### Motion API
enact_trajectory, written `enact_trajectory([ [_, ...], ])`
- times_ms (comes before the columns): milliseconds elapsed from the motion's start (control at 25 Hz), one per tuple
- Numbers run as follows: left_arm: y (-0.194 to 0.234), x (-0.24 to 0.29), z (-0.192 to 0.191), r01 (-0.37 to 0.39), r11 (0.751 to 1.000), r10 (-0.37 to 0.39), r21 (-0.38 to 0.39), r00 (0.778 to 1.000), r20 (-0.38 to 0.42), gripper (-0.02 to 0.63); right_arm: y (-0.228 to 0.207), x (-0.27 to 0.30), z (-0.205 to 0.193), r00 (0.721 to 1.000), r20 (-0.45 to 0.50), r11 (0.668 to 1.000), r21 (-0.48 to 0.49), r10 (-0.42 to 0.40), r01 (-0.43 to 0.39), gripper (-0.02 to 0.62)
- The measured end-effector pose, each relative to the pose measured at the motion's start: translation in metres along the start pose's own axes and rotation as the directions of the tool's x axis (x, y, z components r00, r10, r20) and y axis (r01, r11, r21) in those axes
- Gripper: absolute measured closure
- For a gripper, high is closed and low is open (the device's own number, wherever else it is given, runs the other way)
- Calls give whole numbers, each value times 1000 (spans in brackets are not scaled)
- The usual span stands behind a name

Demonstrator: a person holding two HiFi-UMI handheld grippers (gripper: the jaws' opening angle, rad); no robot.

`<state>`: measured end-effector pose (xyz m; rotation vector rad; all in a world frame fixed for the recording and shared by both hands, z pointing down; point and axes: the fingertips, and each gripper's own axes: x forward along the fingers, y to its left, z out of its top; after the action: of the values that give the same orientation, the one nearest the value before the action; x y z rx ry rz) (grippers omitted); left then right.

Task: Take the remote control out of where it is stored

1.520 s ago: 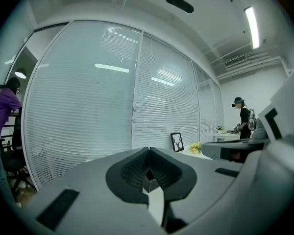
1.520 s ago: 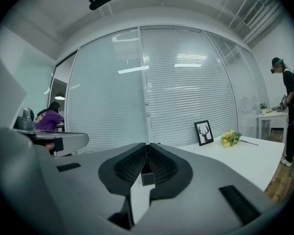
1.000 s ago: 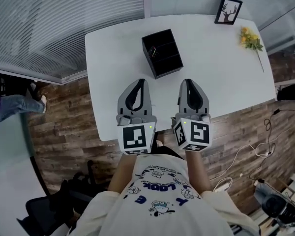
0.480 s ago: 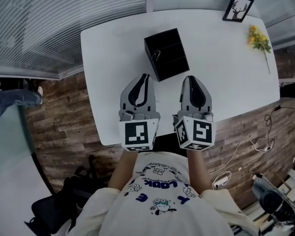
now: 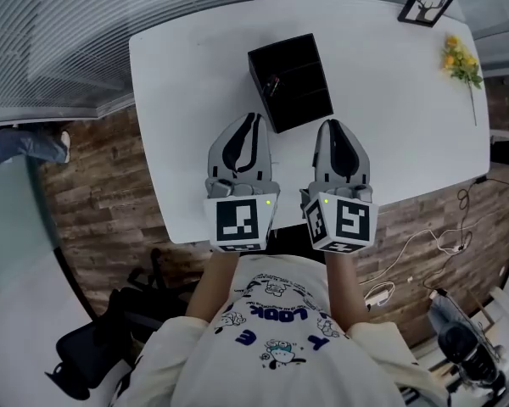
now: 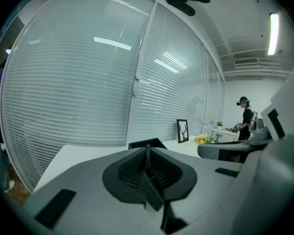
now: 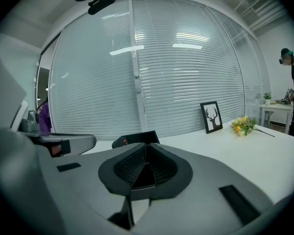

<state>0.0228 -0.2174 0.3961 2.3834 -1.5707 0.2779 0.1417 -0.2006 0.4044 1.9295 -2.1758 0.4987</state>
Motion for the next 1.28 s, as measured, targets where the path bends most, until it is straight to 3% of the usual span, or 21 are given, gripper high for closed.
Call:
enact_trajectory([
  [160, 0, 13, -1, -20, 999, 20, -35, 1000, 3, 586, -3, 15, -6, 999, -28, 1000, -2, 28, -28, 549],
  [320, -1, 25, -7, -27, 1000, 26, -14, 999, -24, 586, -8, 28, -9, 997, -48, 999, 11, 54, -54, 549],
  [440, -2, 36, -11, -22, 999, 21, -30, 999, -32, 502, -11, 36, -11, 996, -60, 998, 6, 64, -64, 549],
  [720, 1, 55, -25, -2, 999, -1, -35, 996, -91, 417, -10, 46, -18, 992, -84, 996, 12, 90, -89, 549],
  [1280, -12, 83, -32, 18, 1000, -17, 10, 990, -139, 431, -23, 60, -25, 990, -110, 996, 27, 90, -88, 549],
])
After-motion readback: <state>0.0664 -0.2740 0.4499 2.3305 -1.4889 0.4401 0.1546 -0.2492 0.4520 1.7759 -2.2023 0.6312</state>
